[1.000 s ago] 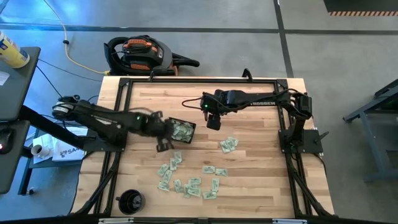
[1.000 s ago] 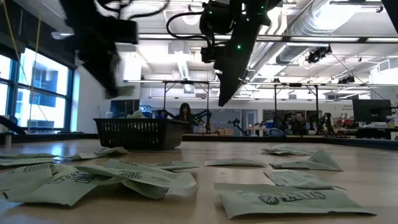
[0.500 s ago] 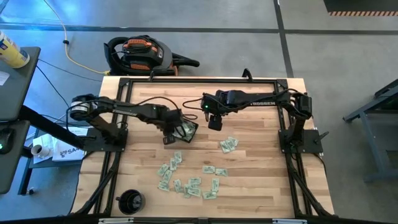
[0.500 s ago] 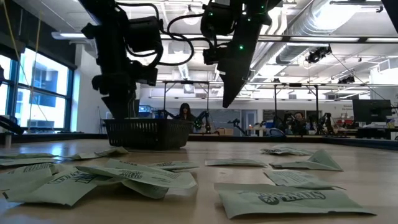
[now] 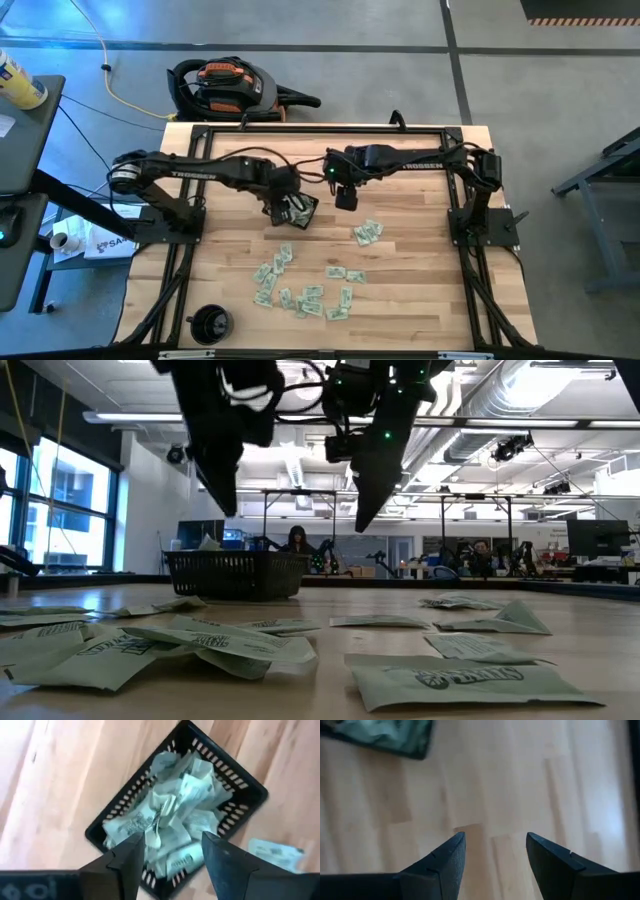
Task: Pick and place Stevia / Truvia into bins
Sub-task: Put the green stevia packet into the black basket
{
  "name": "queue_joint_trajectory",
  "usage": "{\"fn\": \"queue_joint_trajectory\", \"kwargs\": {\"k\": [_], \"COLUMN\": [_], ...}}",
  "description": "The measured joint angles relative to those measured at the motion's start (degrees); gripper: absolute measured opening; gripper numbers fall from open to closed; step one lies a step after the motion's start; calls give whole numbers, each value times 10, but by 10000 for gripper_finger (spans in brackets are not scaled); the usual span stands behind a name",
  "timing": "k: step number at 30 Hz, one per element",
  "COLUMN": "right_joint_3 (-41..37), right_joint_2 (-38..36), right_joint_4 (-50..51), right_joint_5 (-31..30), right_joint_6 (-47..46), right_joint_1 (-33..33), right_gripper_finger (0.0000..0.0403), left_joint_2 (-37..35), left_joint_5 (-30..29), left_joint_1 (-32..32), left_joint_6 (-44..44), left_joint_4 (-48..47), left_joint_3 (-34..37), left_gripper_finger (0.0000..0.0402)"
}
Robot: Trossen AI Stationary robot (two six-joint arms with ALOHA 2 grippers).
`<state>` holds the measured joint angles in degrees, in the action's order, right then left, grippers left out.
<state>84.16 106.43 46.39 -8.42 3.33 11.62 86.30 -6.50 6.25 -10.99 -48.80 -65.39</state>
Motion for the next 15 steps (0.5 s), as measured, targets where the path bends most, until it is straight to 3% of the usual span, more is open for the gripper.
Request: {"fn": "queue_joint_trajectory", "kwargs": {"k": [7,15], "right_joint_3": [-17,-140], "right_joint_2": [0,0], "right_joint_4": [54,72], "right_joint_5": [75,161], "right_joint_6": [11,-88], "right_joint_1": [-1,-22], "right_gripper_finger": [201,201], "left_joint_2": [0,0], "left_joint_5": [-2,-59], "left_joint_1": [-41,-147], "left_joint_6": [-26,-125], "left_joint_4": [-115,-170], "left_joint_3": [-77,-78], "left_gripper_finger": [229,205]}}
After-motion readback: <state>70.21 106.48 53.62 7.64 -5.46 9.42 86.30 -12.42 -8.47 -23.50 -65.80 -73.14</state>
